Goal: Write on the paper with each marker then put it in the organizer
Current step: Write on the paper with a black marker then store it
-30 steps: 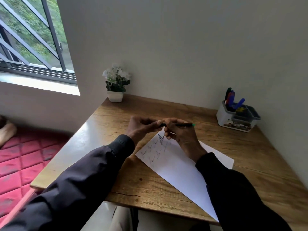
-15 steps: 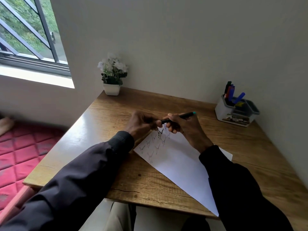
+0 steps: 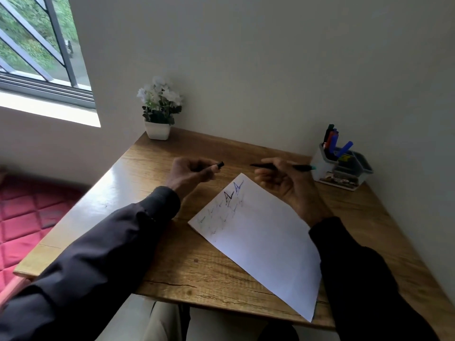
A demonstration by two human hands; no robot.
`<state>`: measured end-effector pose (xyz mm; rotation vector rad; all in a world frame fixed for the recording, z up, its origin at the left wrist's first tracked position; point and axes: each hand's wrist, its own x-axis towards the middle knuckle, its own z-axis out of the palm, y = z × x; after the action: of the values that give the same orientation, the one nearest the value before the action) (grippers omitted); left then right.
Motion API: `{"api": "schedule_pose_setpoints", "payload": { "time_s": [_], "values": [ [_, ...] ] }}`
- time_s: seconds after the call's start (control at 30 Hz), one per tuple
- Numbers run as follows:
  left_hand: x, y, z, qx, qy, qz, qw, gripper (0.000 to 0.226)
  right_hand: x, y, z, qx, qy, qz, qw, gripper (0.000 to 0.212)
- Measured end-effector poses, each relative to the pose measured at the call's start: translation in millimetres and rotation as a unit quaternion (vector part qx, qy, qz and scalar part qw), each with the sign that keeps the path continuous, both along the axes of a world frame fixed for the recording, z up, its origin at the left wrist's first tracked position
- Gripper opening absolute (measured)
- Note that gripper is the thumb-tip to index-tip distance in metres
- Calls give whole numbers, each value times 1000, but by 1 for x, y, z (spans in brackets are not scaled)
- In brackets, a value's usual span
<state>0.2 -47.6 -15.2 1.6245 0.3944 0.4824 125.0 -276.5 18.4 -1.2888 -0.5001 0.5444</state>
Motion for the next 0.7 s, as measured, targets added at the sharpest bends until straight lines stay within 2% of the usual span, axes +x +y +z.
{"api": "schedule_pose_setpoints", "payload": {
  "time_s": [0.13, 0.23, 0.3, 0.37, 0.5, 0.7],
  "values": [
    [10, 3, -3, 47, 39, -6, 998, 19, 12, 2, -14, -20, -49, -47, 998, 21],
    [16, 3, -6, 81, 45, -34, 995, 23, 27, -1, -18, -59, -75, 20, 995, 23],
    [20, 1, -8, 98, 46, -59, 992, 20, 33, 1, -24, -116, -114, 62, 985, 18],
    [22, -1, -9, 129, 36, -80, 988, 17, 34, 6, -32, -164, -167, 46, 971, 12],
    [26, -1, -11, 176, 19, -110, 978, 17, 33, 13, -46, -148, -191, -3, 970, 7],
    [28, 0, -15, 225, 13, -121, 967, 19, 33, 15, -54, -146, -215, 24, 965, 8]
  ]
}}
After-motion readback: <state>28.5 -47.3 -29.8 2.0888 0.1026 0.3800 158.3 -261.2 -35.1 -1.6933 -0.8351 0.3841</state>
